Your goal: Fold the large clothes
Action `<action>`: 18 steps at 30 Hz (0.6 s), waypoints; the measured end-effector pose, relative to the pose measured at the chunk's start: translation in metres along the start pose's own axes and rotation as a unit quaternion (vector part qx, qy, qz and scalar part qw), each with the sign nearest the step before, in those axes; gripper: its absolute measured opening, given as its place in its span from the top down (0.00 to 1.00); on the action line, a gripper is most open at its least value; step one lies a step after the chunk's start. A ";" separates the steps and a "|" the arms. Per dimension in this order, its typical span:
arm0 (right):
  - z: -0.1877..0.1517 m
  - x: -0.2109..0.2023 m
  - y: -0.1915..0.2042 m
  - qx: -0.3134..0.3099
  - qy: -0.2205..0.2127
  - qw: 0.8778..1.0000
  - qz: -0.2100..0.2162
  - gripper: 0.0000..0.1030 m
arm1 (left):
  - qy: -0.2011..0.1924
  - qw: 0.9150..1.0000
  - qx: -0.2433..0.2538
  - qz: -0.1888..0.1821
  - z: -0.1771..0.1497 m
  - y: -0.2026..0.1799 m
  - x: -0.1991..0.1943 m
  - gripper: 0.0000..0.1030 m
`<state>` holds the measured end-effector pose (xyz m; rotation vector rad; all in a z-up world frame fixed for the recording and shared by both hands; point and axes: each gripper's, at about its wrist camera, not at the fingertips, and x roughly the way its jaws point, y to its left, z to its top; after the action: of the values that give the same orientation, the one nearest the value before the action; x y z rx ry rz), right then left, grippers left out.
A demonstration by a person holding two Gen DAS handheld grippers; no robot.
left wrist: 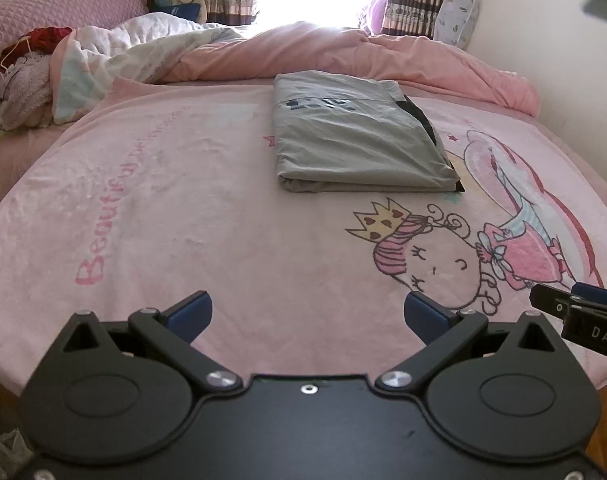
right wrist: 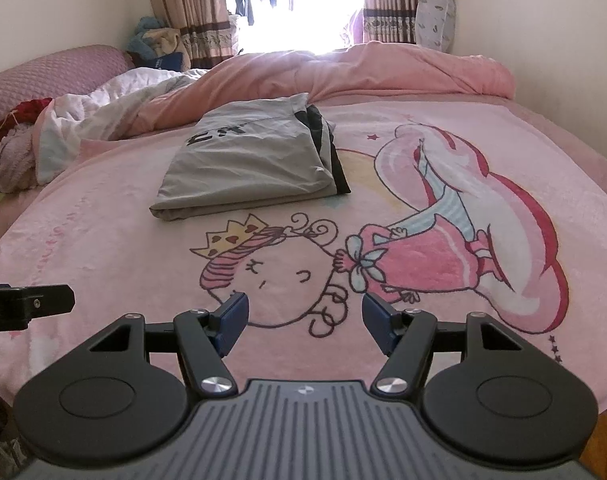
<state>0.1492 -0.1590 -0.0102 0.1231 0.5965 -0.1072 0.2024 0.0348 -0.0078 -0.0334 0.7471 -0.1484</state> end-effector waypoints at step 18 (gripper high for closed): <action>-0.001 0.003 -0.003 0.003 0.001 1.000 -0.001 0.26 | -0.001 1.000 0.003 -0.005 -0.001 -0.004 0.000 0.00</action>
<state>0.1507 -0.1618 -0.0124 0.1290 0.5985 -0.1119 0.2013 0.0313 -0.0077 -0.0319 0.7443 -0.1595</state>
